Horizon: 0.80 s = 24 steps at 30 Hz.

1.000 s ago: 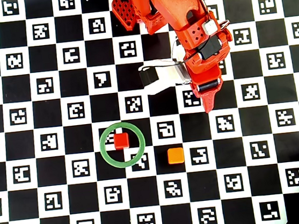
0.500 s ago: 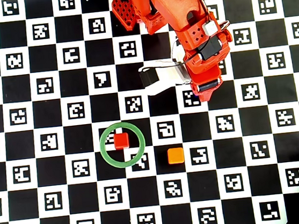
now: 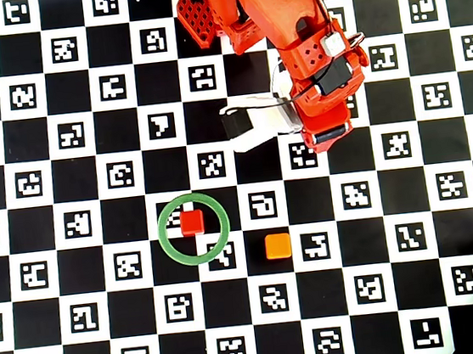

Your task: Grab the red cube then put it in the green circle then put the blue cube on top and finally the orange cube on top

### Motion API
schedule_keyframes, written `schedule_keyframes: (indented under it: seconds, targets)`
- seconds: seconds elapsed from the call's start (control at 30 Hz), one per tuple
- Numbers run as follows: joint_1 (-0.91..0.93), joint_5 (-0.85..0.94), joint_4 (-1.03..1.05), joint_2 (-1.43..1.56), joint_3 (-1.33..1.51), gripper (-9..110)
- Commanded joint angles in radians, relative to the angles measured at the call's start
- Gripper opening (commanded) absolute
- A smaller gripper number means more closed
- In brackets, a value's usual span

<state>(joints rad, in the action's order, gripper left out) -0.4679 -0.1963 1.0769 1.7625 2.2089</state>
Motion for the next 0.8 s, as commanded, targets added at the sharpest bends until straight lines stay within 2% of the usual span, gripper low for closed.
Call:
schedule_keyframes:
  seconds: [0.0, 0.3, 0.57, 0.77]
  targets:
    - [0.054, 0.040, 0.117, -0.008, -0.183, 7]
    - [0.316, 0.213, 0.446, -0.130, -0.620, 7]
    - [0.528, 0.299, 0.578, -0.186, -0.900, 7]
    - [0.627, 0.351, 0.604, -0.238, -0.966, 7]
